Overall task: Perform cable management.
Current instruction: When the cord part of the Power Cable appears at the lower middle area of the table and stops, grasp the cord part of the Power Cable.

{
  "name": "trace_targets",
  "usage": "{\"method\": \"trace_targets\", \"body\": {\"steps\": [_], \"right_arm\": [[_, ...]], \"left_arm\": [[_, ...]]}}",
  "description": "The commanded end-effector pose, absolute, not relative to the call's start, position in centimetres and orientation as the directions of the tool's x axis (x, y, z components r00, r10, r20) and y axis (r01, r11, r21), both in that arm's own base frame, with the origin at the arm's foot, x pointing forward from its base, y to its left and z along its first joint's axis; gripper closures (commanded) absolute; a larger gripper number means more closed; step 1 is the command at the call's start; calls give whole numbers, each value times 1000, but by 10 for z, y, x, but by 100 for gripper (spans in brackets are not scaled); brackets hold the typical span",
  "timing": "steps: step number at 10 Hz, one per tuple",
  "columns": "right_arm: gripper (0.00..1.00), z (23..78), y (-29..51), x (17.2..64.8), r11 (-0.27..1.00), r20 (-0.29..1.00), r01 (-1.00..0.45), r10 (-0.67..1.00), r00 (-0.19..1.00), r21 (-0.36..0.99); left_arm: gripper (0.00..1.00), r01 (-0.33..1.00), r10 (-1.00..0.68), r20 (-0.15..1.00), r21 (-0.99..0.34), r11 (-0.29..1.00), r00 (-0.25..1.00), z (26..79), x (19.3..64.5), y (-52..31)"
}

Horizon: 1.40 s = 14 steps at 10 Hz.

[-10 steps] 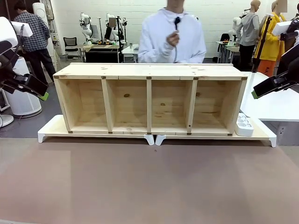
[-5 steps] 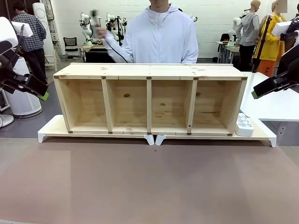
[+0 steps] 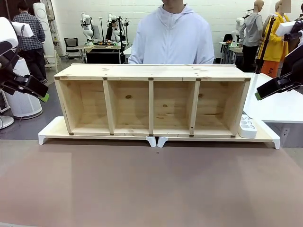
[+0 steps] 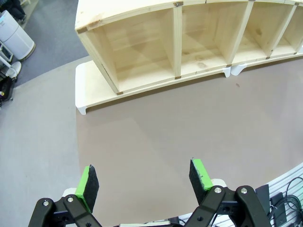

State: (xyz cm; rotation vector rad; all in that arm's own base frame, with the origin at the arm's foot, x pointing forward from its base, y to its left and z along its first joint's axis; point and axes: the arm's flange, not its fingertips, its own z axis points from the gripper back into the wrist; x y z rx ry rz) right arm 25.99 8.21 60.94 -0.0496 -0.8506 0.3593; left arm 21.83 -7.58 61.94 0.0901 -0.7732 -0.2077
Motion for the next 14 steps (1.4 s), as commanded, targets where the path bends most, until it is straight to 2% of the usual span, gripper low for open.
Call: {"method": "trace_targets", "body": {"steps": [1, 14], "right_arm": [[0, 610, 81, 260, 940, 729, -286, 328, 601, -187], [0, 610, 81, 260, 940, 729, -286, 328, 601, -187]], "left_arm": [[0, 154, -221, 690, 158, 975, 689, 620, 220, -77], [0, 154, -221, 690, 158, 975, 689, 620, 220, -77]]}}
